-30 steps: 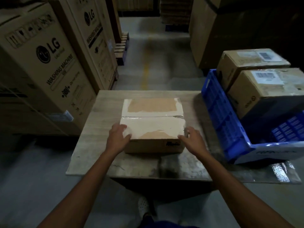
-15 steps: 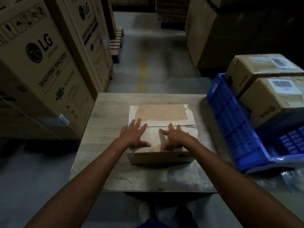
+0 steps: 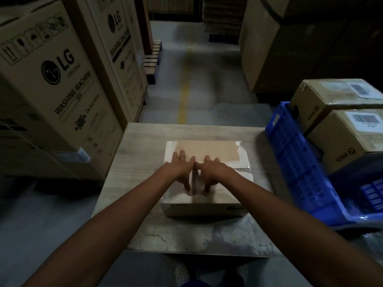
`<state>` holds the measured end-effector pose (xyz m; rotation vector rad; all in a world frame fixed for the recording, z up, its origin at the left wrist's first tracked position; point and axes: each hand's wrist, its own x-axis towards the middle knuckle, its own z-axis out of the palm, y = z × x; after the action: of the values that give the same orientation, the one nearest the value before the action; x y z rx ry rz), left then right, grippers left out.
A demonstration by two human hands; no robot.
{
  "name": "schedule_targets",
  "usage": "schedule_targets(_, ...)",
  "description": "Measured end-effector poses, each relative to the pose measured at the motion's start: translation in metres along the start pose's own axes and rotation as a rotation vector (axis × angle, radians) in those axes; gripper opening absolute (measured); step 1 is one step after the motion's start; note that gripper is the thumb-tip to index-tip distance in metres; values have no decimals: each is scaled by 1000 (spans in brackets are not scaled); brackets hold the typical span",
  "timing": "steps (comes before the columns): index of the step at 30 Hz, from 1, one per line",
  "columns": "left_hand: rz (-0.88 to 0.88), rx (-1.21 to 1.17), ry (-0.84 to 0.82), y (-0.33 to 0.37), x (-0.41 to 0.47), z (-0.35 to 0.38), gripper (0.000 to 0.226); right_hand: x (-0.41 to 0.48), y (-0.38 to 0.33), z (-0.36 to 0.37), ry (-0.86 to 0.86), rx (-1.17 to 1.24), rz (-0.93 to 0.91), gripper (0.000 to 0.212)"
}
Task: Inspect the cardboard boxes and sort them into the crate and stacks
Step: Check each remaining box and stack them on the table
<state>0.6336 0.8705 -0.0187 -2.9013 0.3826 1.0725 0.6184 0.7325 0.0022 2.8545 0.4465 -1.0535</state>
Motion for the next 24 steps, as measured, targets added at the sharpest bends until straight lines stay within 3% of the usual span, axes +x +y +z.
schedule_targets(6,20,0,31,7,18,-27,144,9,27,-5,107,64,75,121)
schedule_targets(11,-10,-11,-23,17,30,-23,146,16,56,-2,54,162,122,136)
schedule_targets(24,121,-31,39,42,28,-12,139,-3,103,20,171,122,60,121)
